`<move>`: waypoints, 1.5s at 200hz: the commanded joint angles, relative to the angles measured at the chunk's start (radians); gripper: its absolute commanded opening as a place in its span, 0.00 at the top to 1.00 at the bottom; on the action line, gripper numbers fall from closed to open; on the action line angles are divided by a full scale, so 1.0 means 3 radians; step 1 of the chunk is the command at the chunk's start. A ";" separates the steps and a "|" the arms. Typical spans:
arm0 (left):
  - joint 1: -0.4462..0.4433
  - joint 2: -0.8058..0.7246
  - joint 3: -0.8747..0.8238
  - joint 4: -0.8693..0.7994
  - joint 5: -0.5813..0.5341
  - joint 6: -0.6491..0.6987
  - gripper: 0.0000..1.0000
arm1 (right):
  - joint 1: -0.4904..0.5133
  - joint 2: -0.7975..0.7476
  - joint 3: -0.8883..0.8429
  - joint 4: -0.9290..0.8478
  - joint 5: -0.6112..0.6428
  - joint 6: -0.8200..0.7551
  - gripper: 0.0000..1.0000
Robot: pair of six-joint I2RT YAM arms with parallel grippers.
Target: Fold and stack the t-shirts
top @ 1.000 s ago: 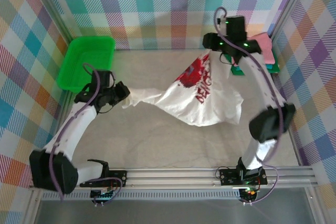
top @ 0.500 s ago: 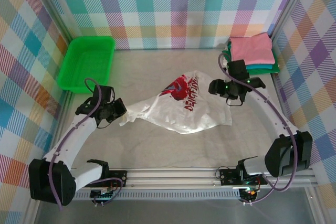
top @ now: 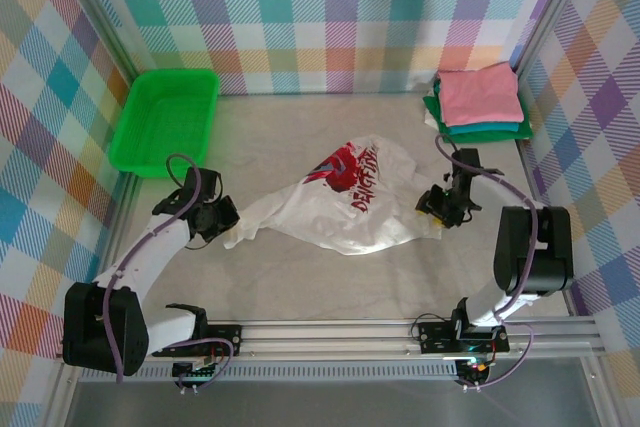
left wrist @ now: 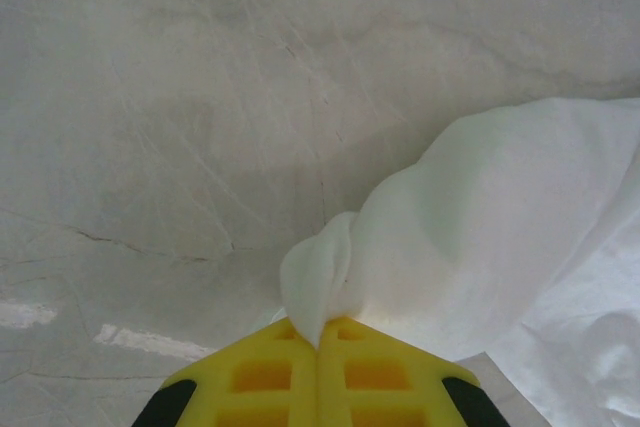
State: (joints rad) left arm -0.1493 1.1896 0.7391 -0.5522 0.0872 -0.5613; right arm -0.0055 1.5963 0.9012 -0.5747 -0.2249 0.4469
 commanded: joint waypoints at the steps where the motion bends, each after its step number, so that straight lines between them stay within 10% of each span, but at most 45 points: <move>1: 0.0053 -0.0039 -0.0020 0.0066 -0.0051 -0.0020 1.00 | 0.0018 -0.0016 -0.0060 0.0286 -0.0332 0.0009 0.66; 32: 0.0052 -0.0096 0.0013 0.0076 -0.0088 -0.0039 1.00 | 0.0018 -0.0115 -0.0131 0.0308 -0.0355 0.0006 1.00; 121: 0.0340 -0.0748 0.0472 -0.0360 0.0159 -0.0168 1.00 | -0.0137 -0.1530 0.0382 -0.0344 -0.0610 0.0124 1.00; 168: 0.0459 -0.0476 0.2037 -0.0842 0.0433 0.0021 1.00 | -0.0144 -0.1631 0.1750 -0.0681 -0.0679 0.0136 1.00; 259: 0.0480 0.1155 0.4484 -0.0407 0.0223 0.0521 1.00 | -0.0145 -0.0243 0.3982 -0.0246 -0.0539 0.0182 1.00; 300: 0.0477 0.2486 0.6539 -0.0447 0.0472 0.0382 1.00 | -0.0144 0.0935 0.5592 -0.0092 -0.0921 0.0495 1.00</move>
State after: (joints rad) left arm -0.0170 1.7824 2.3829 -0.7052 0.1772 -0.4370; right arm -0.0410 1.7363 2.3440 -0.6827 -0.4202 0.5201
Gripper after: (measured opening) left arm 0.050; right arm 0.060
